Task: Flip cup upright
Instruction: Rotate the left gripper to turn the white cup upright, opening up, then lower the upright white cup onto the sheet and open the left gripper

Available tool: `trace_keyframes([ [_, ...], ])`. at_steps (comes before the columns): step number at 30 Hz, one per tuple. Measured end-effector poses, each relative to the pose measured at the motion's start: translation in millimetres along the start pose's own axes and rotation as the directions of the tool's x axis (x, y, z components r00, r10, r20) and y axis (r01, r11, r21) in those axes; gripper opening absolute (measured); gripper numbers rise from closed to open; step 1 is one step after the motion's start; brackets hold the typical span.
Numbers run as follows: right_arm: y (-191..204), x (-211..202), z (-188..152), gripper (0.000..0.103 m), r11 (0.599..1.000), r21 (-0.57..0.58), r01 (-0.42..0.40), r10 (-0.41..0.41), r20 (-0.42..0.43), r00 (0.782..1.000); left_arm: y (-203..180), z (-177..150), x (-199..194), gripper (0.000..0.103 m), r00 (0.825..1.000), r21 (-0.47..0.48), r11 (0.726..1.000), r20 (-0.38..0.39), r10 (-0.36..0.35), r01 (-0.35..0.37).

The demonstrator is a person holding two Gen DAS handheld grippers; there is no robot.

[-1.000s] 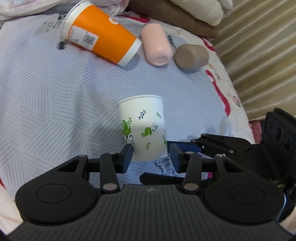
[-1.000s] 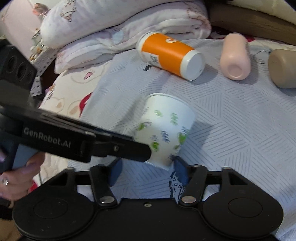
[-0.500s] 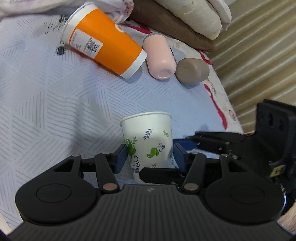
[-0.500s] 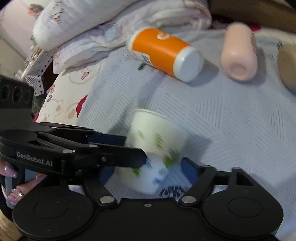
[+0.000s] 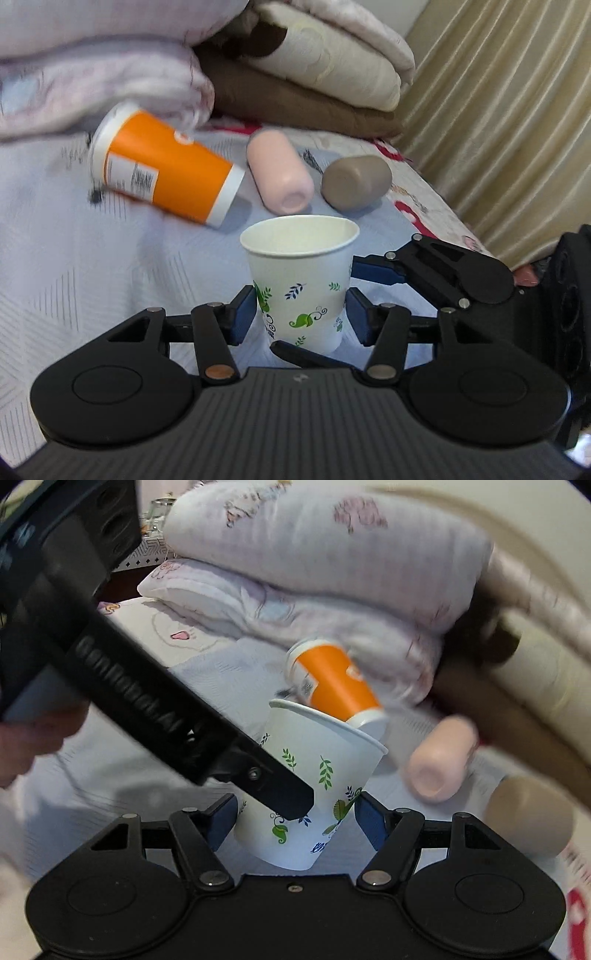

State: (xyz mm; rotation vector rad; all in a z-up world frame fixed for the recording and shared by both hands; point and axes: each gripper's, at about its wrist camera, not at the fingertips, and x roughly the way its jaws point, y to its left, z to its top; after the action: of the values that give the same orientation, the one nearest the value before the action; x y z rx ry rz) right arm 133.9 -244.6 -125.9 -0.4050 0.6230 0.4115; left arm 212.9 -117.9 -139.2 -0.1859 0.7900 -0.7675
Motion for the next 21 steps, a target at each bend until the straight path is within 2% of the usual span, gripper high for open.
trace_keyframes([
  [5, -2, 6, -10, 0.073, 0.988, -0.069, 0.14, -0.131, 0.121, 0.984, -27, 1, 7, 0.052, 0.989, 0.114, 0.987, 0.11, 0.1, -0.112],
  [9, -9, 9, -16, 0.073, 0.969, -0.071, 0.236, -0.213, 0.243, 0.946, -37, 6, 9, 0.052, 0.977, 0.155, 0.979, 0.189, 0.102, -0.132],
  [11, -18, 12, -19, 0.073, 0.968, -0.03, 0.248, -0.23, 0.283, 0.931, -38, 9, 16, 0.052, 0.978, 0.16, 0.979, 0.181, 0.099, -0.129],
  [16, -33, 25, -18, 0.073, 0.976, 0.047, 0.215, -0.22, 0.226, 0.949, -41, 3, 32, 0.051, 0.983, 0.226, 0.962, 0.14, 0.122, -0.152],
  [21, -41, 32, -17, 0.073, 0.985, 0.095, 0.145, -0.158, 0.144, 0.977, -35, -6, 35, 0.051, 0.99, 0.191, 0.973, 0.086, 0.114, -0.129],
])
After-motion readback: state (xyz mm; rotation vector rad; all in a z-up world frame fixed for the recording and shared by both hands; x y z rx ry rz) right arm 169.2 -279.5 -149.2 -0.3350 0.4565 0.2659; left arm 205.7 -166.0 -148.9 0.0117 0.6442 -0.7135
